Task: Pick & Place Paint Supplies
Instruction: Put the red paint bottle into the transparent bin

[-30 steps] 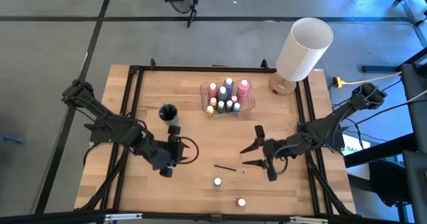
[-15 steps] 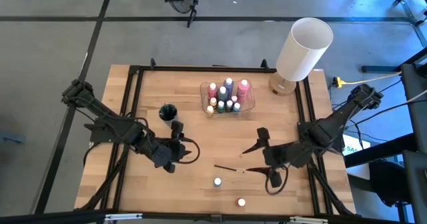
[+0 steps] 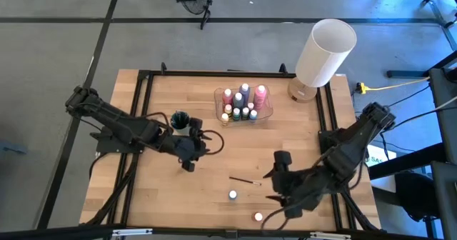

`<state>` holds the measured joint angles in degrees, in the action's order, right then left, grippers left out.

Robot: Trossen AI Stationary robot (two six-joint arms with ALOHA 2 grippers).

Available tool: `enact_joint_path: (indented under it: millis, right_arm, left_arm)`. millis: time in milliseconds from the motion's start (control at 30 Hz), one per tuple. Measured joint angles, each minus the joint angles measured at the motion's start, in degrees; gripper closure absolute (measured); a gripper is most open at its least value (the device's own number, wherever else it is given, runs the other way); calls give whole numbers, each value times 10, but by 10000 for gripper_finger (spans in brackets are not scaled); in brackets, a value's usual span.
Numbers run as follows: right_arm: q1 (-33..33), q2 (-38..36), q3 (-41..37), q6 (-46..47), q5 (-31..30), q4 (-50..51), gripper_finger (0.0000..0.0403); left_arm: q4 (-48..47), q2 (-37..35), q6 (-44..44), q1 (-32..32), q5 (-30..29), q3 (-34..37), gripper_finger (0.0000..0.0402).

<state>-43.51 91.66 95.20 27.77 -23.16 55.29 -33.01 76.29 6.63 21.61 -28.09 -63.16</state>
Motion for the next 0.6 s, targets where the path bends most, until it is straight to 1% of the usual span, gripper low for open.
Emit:
enact_joint_path:
  millis: [133, 300, 467, 600]
  right_arm:
    - [6, 48, 37, 85, 57, 41, 125]
    - [25, 81, 46, 232, 150, 54, 135]
    - [45, 100, 47, 368, 216, 65, 146]
    - [59, 111, 47, 466, 301, 99, 154]
  left_arm:
    - [11, 0, 21, -21, 14, 0, 221]
    - [4, 0, 21, -39, 13, 0, 221]
    - [-33, -14, 5, -36, 25, 1, 221]
    - [-54, -32, -35, -12, 24, 1, 221]
